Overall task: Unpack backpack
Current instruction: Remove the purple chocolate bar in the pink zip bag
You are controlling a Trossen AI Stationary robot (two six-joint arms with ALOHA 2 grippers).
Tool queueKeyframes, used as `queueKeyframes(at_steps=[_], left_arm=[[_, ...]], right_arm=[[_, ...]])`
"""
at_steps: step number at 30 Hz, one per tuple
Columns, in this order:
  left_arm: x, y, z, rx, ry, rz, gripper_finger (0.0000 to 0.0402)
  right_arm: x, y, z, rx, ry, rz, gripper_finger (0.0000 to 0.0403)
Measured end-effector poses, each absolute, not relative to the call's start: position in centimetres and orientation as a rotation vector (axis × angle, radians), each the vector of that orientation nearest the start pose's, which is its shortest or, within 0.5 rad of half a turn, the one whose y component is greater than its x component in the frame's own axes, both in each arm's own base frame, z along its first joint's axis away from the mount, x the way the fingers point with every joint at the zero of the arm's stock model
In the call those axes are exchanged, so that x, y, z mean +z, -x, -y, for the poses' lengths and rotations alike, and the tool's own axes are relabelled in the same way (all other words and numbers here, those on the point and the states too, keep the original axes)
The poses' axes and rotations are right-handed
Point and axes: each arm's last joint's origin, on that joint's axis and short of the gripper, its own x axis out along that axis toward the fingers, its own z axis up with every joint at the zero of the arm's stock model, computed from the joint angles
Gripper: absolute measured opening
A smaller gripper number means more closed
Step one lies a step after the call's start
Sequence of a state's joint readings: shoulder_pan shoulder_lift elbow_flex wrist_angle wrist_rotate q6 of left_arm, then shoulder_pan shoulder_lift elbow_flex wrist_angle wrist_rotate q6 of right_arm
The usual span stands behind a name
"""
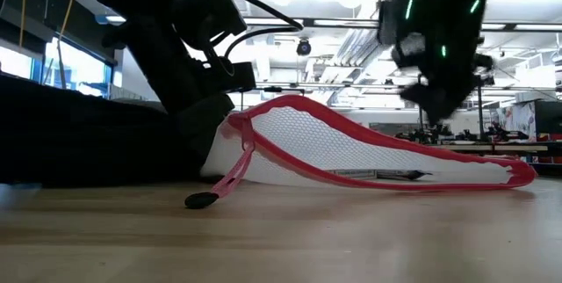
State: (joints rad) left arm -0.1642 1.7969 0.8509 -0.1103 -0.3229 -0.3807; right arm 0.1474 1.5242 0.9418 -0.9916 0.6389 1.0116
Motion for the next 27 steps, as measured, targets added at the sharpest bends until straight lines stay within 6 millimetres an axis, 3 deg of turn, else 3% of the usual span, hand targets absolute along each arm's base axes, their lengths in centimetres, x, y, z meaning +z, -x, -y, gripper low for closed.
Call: queueKeyframes(at_steps=[6, 9, 11, 15, 20, 27], left_arm=[[11.3, -31.3, 4.2, 0.380, 0.148, -0.996, 0.0000], [11.3, -31.2, 4.0, 0.438, 0.190, -0.990, 0.0000], [11.3, -31.2, 3.7, 0.476, 0.226, -0.979, 0.0000], [11.3, -31.2, 3.5, 0.494, 0.247, -0.968, 0.0000], [11.6, -31.5, 3.6, 0.470, 0.216, -0.969, 0.0000], [12.0, -31.8, 4.8, 0.338, 0.073, -0.999, 0.0000]], right_arm=[[20.9, -27.2, -16.1, -0.362, -0.385, -0.642, 0.0217], [20.2, -27.9, -20.6, -0.203, -0.414, -0.588, 0.0214], [19.3, -28.7, -22.2, -0.185, -0.388, -0.612, 0.0209], [16.2, -31.3, -22.7, -0.247, -0.319, -0.703, 0.0201], [13.8, -34.3, -19.9, -0.441, -0.265, -0.819, 0.0194], [14.9, -35.4, -15.7, -0.739, -0.197, -0.861, 0.0183]])
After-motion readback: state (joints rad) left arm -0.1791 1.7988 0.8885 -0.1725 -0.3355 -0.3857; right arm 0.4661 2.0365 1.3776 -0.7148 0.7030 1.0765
